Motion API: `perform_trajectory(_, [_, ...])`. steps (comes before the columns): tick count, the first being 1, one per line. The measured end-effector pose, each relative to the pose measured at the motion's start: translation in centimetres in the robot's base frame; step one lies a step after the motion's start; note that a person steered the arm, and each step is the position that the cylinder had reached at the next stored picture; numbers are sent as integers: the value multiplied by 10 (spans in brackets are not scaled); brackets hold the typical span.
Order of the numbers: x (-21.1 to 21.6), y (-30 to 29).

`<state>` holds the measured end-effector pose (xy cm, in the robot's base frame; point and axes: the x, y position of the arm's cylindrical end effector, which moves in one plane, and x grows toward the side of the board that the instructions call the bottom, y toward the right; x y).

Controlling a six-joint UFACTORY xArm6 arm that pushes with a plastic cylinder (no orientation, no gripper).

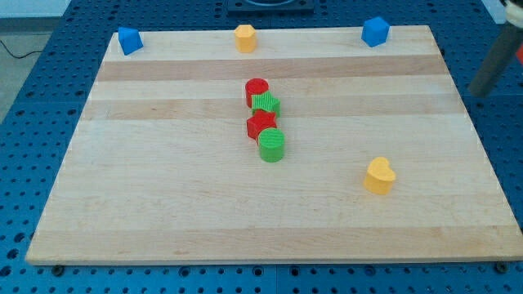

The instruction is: Push the blue cube slightly to the left

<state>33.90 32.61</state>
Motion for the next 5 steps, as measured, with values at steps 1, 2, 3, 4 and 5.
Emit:
perform_trajectory(1, [-51,-1])
perform_trajectory(2, [-98,-21])
perform_trajectory(3, [-127,-56])
perform_trajectory(4, [-131,-108])
perform_trajectory(5, [-130,-154])
